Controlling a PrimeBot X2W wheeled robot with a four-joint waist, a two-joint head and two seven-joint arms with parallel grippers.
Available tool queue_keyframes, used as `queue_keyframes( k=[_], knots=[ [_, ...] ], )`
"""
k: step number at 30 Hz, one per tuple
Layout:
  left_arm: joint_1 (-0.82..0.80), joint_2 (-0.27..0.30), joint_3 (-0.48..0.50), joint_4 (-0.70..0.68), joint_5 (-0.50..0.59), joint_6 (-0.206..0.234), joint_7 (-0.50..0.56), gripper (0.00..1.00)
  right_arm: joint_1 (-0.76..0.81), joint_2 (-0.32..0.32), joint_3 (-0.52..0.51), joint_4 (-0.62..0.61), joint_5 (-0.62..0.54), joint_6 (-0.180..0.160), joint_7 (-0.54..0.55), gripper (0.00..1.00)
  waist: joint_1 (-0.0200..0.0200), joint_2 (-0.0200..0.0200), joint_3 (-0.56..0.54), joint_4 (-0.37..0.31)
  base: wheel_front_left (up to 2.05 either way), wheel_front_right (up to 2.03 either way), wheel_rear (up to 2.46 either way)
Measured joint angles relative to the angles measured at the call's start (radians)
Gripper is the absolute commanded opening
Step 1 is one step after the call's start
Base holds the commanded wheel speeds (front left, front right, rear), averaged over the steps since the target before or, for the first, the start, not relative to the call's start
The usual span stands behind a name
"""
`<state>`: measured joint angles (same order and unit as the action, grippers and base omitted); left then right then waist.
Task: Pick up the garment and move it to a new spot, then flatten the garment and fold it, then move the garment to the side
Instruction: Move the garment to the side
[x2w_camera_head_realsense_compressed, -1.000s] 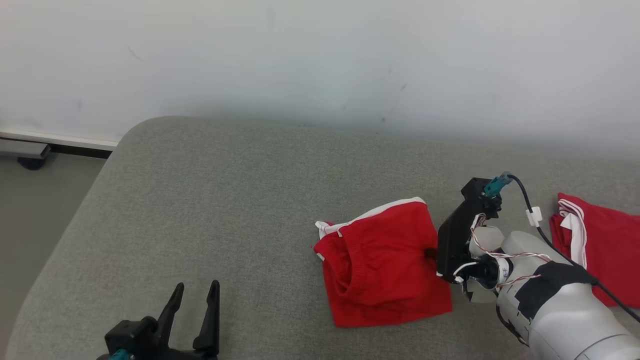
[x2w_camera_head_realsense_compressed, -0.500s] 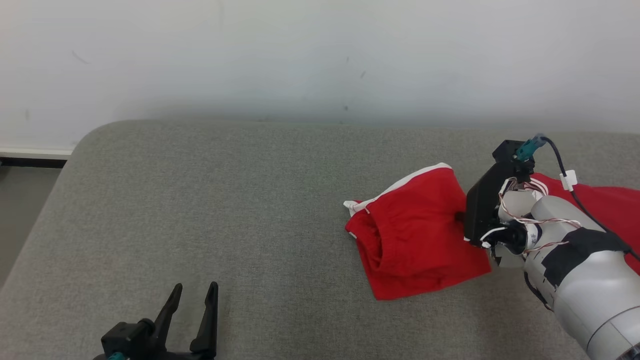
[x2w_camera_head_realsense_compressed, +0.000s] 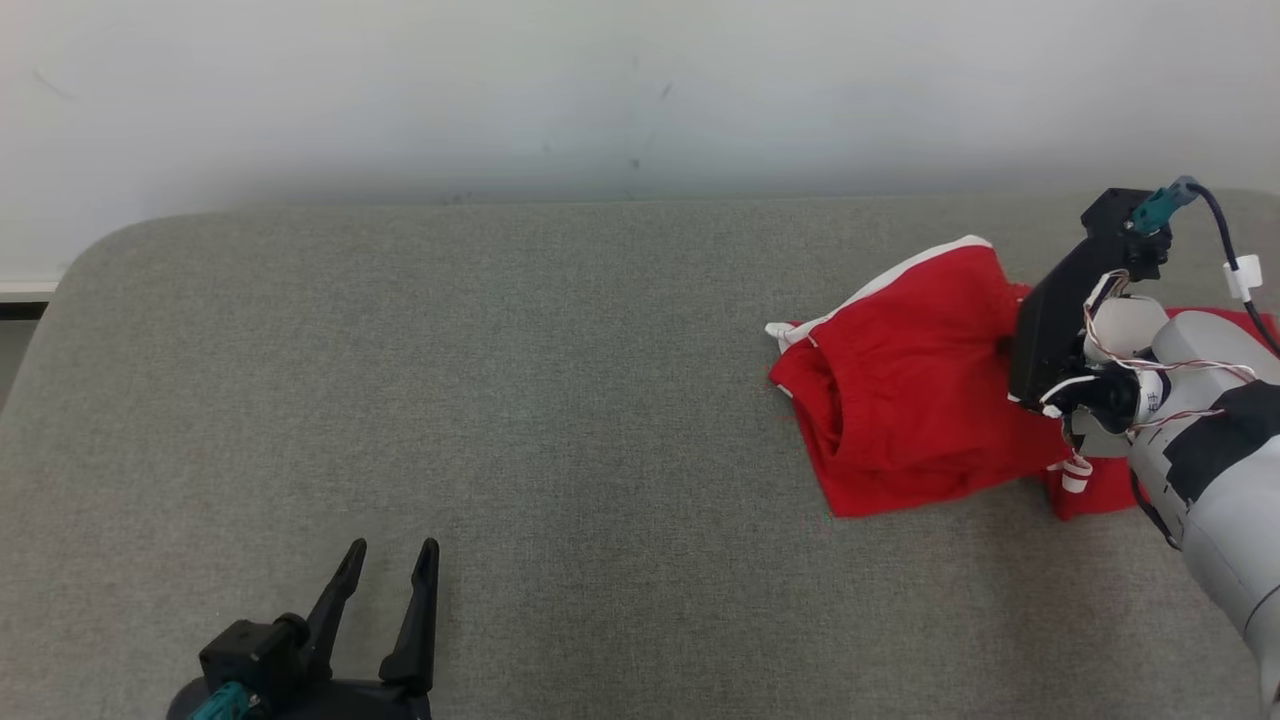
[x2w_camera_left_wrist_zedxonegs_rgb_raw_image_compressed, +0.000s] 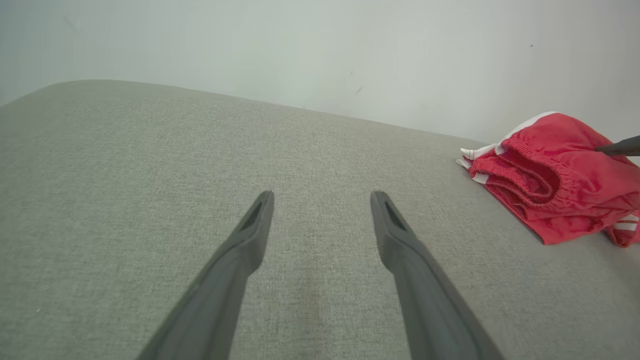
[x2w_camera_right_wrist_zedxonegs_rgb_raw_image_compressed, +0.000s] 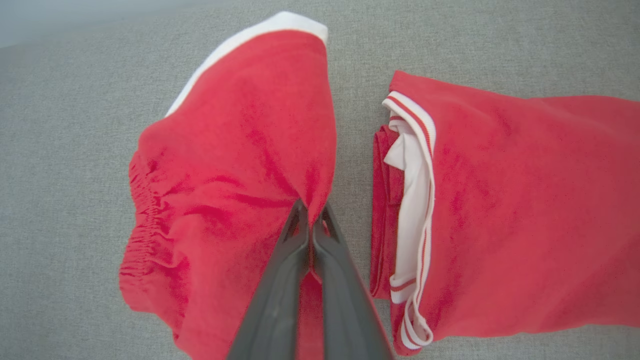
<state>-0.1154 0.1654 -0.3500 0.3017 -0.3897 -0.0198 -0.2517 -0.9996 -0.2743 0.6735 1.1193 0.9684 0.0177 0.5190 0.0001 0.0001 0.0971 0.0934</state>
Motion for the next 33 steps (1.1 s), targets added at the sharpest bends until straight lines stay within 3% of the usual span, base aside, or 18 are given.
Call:
queue_keyframes(
  k=[21,33],
  knots=[
    [-0.017,0.002,-0.002,0.011,0.002,-0.013,0.000,1.00,-0.079,-0.047,-0.002,0.044,-0.011,0.026,-0.018,0.00,-0.0002,0.0000,0.016,-0.061,0.00,0.00,0.00],
    [-0.019,0.002,-0.015,0.010,0.011,-0.025,0.000,1.00,-0.126,-0.118,-0.002,0.069,-0.029,0.035,-0.026,0.00,-0.0002,0.0000,0.034,-0.071,0.00,0.00,0.00]
  ],
)
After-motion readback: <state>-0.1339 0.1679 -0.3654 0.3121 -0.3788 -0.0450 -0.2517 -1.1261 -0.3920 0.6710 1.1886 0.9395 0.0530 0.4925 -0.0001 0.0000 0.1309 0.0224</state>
